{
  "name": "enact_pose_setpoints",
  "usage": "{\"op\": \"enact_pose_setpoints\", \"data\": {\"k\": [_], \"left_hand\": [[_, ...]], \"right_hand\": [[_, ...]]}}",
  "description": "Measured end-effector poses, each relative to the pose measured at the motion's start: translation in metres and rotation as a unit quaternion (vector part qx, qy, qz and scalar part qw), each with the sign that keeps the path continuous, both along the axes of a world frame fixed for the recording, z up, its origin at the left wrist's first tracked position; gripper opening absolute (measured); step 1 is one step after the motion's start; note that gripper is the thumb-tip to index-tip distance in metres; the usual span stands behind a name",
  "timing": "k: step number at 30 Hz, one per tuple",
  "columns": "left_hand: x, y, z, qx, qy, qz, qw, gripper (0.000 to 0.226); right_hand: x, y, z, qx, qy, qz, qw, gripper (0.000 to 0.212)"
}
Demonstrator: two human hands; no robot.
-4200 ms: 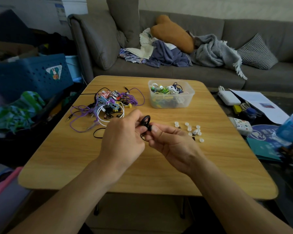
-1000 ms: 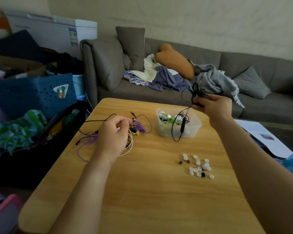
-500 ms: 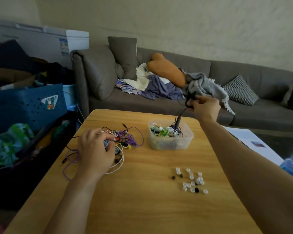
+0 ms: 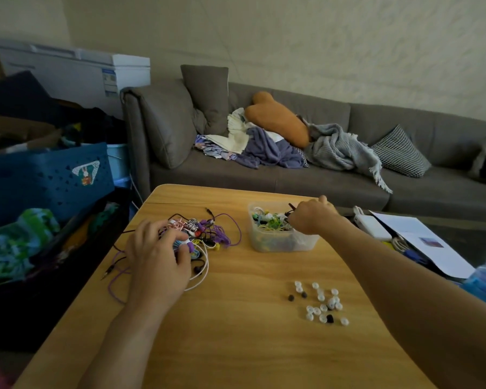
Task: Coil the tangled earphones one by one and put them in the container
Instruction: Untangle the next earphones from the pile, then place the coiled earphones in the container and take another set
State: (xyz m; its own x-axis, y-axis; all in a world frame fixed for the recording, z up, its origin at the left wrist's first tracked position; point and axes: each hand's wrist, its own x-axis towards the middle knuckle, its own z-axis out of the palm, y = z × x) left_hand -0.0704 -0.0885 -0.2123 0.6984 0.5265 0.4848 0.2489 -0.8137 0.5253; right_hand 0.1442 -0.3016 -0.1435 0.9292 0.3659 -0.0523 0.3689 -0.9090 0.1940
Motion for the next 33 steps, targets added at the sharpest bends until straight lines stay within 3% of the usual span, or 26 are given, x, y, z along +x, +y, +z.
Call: {"op": "enact_pose_setpoints", "data": {"k": [2,5,7,10,16,20,27,29,33], "left_hand": [[0.001,0.001,-0.001,-0.006,0.015,-0.002,1.000,0.009],[0.001,0.001,-0.006,-0.027,0.014,-0.009,0.999,0.008],[0.002,0.001,-0.009,-0.048,-0.001,-0.004,0.999,0.009],[0.002,-0.003,-0.008,-0.087,-0.033,0.013,0.996,0.011],[0.003,-0.003,-0.008,-0.073,-0.054,0.017,0.996,0.012],[0.002,0.002,-0.008,-0.071,-0.062,0.031,0.995,0.011],[0.001,0.004,-0.007,-0.062,0.021,0.037,0.997,0.030],[-0.002,0.006,-0.007,-0.056,0.028,0.029,0.998,0.031],[-0.008,0.007,-0.005,-0.055,0.046,0.027,0.997,0.032]], "right_hand": [[-0.001,0.002,0.005,0.011,0.010,-0.013,1.000,0.044],[-0.002,-0.001,0.010,0.089,-0.002,-0.031,0.996,0.035],[0.000,-0.005,0.010,0.142,-0.062,-0.053,0.987,0.016],[0.002,-0.004,0.006,0.191,-0.115,-0.090,0.971,0.020],[0.000,-0.003,0.002,0.104,-0.093,-0.067,0.988,0.006],[-0.001,0.005,0.001,0.026,-0.061,-0.035,0.997,0.018],[-0.007,0.015,0.017,-0.045,0.067,-0.010,0.997,0.029],[-0.006,0.013,0.023,-0.012,0.037,-0.019,0.999,0.023],[-0.023,0.027,0.039,0.097,-0.118,0.022,0.988,0.008]]}}
